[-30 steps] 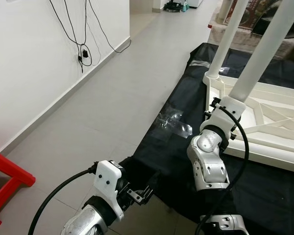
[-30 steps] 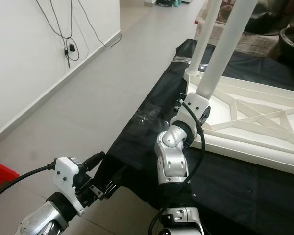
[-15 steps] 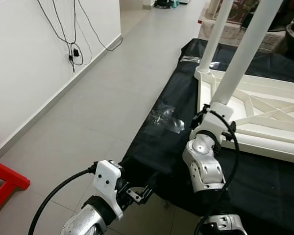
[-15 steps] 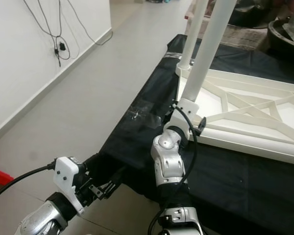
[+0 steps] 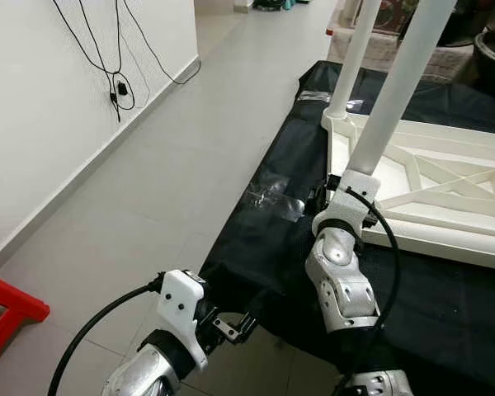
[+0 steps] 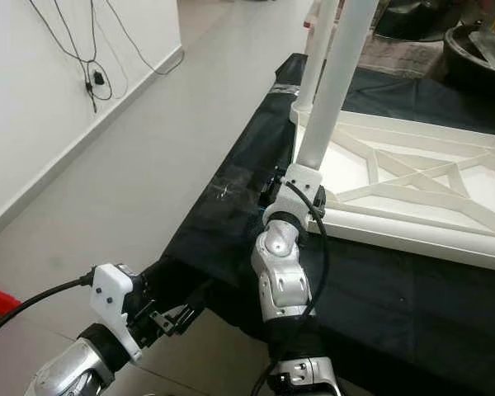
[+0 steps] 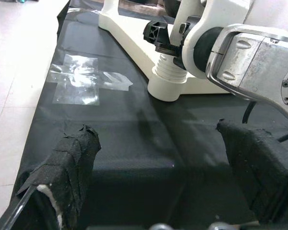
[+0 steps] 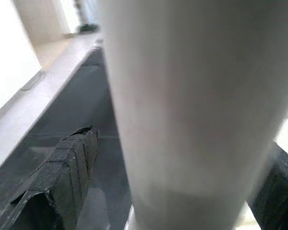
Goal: Building children table
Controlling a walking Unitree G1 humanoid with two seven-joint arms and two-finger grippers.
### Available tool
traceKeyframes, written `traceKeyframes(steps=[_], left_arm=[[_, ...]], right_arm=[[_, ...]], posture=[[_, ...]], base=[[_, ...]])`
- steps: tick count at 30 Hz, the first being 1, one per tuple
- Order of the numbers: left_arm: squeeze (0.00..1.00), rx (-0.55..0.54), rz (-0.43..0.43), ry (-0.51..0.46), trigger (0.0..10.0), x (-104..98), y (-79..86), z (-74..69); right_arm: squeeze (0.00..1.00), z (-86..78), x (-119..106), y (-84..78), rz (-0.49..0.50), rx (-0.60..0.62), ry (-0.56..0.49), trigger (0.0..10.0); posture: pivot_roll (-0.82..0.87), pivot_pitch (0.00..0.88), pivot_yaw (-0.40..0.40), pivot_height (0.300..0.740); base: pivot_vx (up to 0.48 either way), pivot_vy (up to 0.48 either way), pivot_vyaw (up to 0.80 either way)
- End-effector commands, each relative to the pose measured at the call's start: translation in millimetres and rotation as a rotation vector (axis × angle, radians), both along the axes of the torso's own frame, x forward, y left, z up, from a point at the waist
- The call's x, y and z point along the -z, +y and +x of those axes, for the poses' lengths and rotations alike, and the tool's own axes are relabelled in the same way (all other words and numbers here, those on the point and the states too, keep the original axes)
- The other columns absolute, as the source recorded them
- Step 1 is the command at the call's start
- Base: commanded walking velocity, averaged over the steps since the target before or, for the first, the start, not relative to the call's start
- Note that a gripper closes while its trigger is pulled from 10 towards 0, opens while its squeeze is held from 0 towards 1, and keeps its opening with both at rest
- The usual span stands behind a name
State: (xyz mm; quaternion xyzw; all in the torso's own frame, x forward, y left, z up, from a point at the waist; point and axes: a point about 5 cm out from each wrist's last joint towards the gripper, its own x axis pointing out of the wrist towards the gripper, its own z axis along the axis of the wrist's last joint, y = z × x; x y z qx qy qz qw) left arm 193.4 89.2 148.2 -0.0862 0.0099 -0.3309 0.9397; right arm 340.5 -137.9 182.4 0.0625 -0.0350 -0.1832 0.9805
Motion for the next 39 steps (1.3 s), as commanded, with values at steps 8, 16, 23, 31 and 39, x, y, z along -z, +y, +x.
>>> traceKeyframes(steps=[8, 16, 23, 31, 39], left_arm=[[0.0, 0.001, -0.001, 0.009, 10.0, 3, 0.7, -0.7], [0.0, -0.001, 0.003, 0.009, 10.0, 3, 2.0, -0.7], [0.0, 0.001, 0.003, 0.008, 10.0, 3, 1.9, -0.8], [0.0, 0.005, 0.004, 0.008, 10.0, 3, 1.3, -1.1], [0.0, 0.003, 0.005, 0.008, 10.0, 3, 1.4, -1.5]], right_arm=[[0.0, 9.1, -1, -36.5, -0.053, 0.009, -0.024, 10.0], [0.0, 18.2, -18, -55.9, -0.077, -0.151, -0.123, 10.0], [0.0, 18.9, -23, -64.4, -0.077, -0.204, -0.158, 10.0], [0.0, 27.0, -32, -66.8, -0.044, -0.571, -0.19, 10.0], [0.0, 32.3, -40, -74.5, -0.063, -0.71, -0.184, 10.0]], posture=[[0.13, 0.169, -0.029, 0.74], [0.13, 0.171, -0.025, 0.74], [0.13, 0.169, -0.023, 0.74], [0.13, 0.16, -0.021, 0.74], [0.13, 0.155, -0.023, 0.74]], base=[[0.0, 0.0, 0.0], [0.0, 0.0, 0.0], [0.0, 0.0, 0.0], [0.0, 0.0, 0.0], [0.0, 0.0, 0.0]])
